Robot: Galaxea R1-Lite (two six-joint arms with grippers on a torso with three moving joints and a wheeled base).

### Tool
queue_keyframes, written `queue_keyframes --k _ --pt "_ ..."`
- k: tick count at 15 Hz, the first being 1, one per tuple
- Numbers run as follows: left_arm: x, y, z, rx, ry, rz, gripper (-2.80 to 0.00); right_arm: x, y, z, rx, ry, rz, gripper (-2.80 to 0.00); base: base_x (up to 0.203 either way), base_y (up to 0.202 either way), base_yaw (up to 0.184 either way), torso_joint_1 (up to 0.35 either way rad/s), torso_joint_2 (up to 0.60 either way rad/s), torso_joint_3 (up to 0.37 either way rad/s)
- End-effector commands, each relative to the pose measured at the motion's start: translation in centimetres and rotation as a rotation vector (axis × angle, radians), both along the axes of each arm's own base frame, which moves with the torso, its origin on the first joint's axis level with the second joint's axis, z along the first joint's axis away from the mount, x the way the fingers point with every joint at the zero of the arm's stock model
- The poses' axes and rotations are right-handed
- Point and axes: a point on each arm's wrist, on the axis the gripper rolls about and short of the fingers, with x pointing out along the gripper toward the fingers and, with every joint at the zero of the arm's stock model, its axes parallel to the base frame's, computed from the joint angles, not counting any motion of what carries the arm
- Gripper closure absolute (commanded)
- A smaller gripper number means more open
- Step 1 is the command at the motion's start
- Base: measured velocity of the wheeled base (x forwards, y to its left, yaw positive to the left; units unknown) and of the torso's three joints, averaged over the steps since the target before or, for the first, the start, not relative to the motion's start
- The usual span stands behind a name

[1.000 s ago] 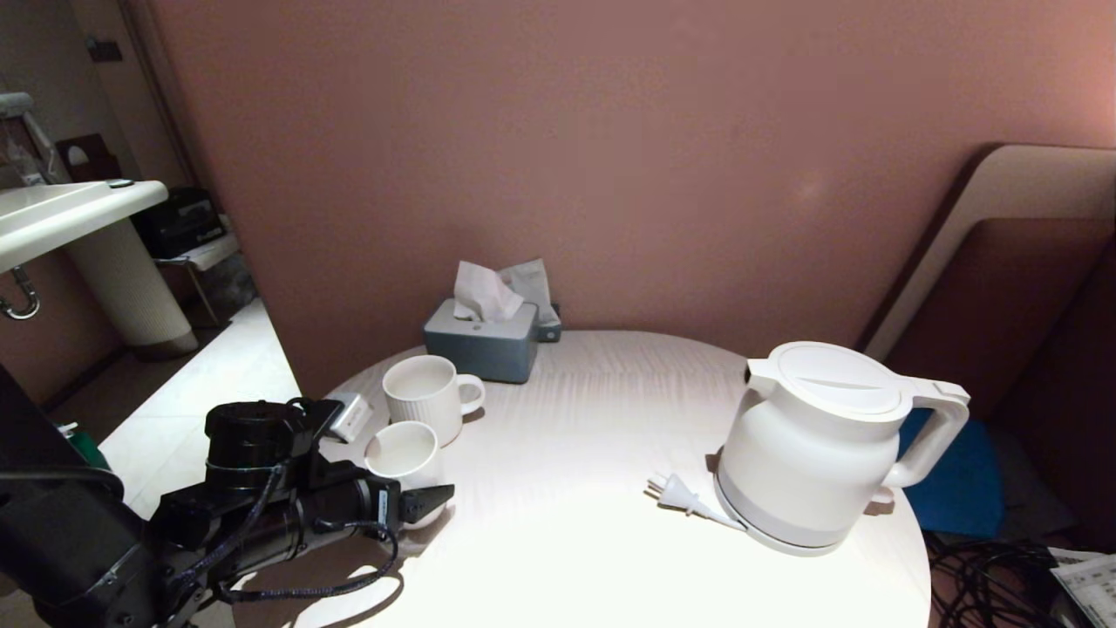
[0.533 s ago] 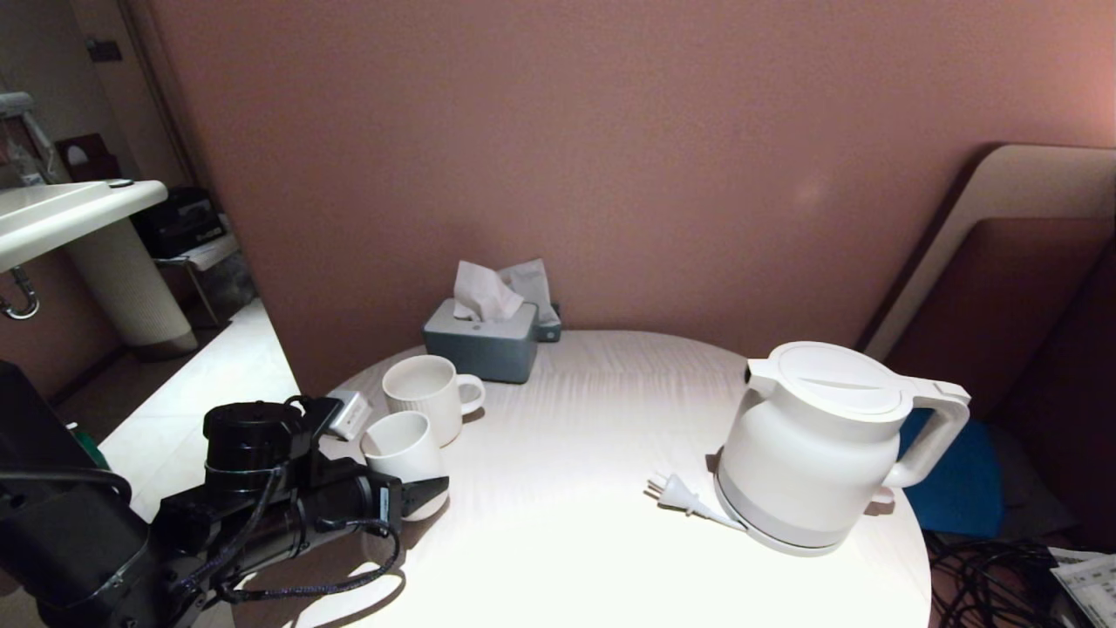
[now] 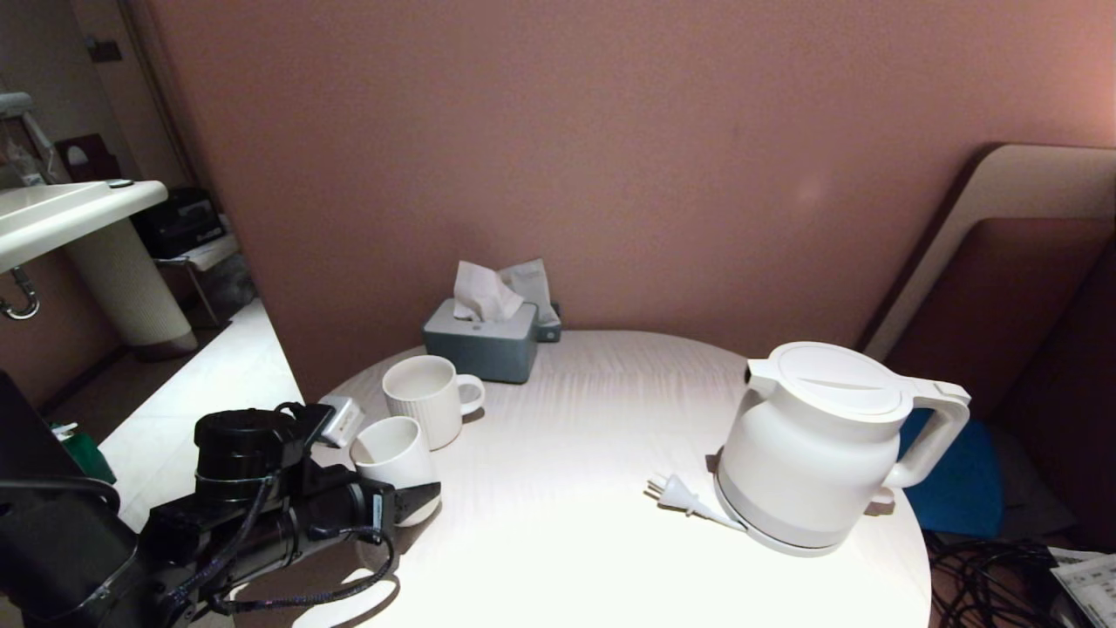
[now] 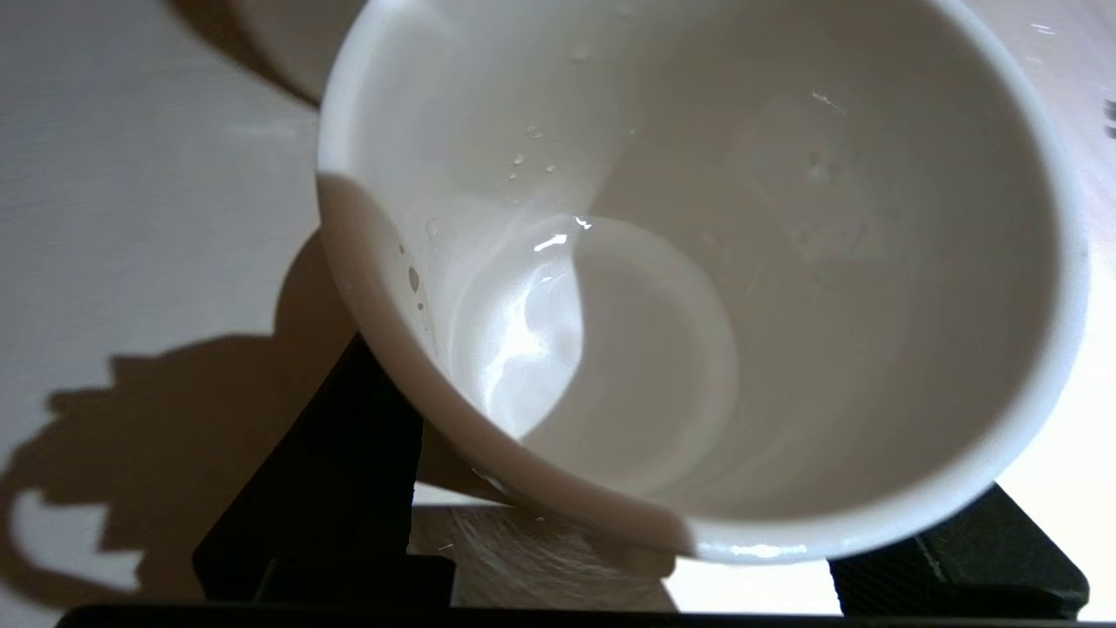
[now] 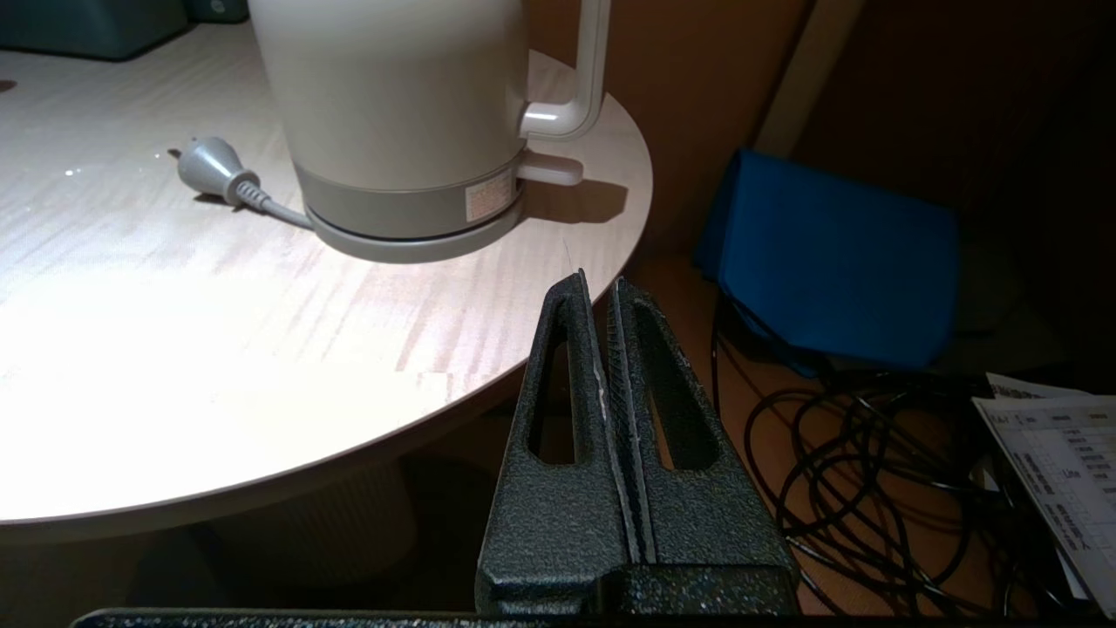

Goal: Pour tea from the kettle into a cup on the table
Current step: Pick up the cup, then pour water into another cup

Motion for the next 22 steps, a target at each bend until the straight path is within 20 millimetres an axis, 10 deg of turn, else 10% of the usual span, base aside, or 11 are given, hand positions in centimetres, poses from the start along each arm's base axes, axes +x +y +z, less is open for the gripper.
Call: queue_keyframes --k 1,13,22 --pt "0.0 0.7 0.8 -0.001 -0.036 0.031 0.00 0.0 0.0 0.0 0.001 0.000 0.000 0.00 0.000 0.000 0.000 0.000 0.00 0.000" --pt "1.2 5.8 3.7 0.123 -0.207 0.167 0.00 0.0 0.0 0.0 0.001 0.000 0.000 0.00 0.000 0.000 0.000 0.000 0.00 0.000" --pt "6.4 8.4 5.5 0.277 -0.254 0.235 0.00 0.0 0.0 0.0 0.000 0.002 0.001 0.00 0.000 0.000 0.000 0.000 0.00 0.000"
